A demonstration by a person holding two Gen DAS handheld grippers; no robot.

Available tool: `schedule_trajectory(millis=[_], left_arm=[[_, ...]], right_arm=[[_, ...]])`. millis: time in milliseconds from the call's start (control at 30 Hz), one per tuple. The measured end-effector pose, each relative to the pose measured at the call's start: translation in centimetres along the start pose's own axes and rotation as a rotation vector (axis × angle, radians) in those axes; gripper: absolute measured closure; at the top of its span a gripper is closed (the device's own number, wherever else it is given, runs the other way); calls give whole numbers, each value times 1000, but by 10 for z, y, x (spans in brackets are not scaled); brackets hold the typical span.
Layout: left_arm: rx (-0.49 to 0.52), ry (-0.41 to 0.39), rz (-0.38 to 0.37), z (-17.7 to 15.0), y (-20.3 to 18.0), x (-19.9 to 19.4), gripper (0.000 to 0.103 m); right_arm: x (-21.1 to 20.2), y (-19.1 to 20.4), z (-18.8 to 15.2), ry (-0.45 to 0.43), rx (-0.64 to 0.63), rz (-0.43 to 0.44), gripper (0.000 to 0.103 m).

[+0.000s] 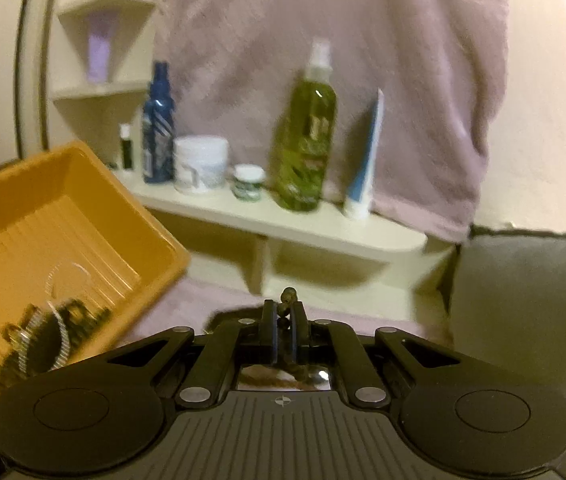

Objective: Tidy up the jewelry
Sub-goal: 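Carry the black piece into the orange tray and open the right gripper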

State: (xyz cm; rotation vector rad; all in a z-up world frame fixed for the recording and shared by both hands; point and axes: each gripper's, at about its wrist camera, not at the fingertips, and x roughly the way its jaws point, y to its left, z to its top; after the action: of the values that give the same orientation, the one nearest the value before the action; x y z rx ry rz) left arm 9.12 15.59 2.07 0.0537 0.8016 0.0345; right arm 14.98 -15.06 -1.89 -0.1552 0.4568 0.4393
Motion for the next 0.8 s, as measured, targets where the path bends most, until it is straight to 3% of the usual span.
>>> schedule_trajectory(millis=[533,800], left_arm=[[-1,0,-1,0,-2,-1,93],[-1,0,0,0,-3,-1,93]], right_arm=[[21,96,38,-49,-7,337,97],[37,134,29,24,-36,492,97]])
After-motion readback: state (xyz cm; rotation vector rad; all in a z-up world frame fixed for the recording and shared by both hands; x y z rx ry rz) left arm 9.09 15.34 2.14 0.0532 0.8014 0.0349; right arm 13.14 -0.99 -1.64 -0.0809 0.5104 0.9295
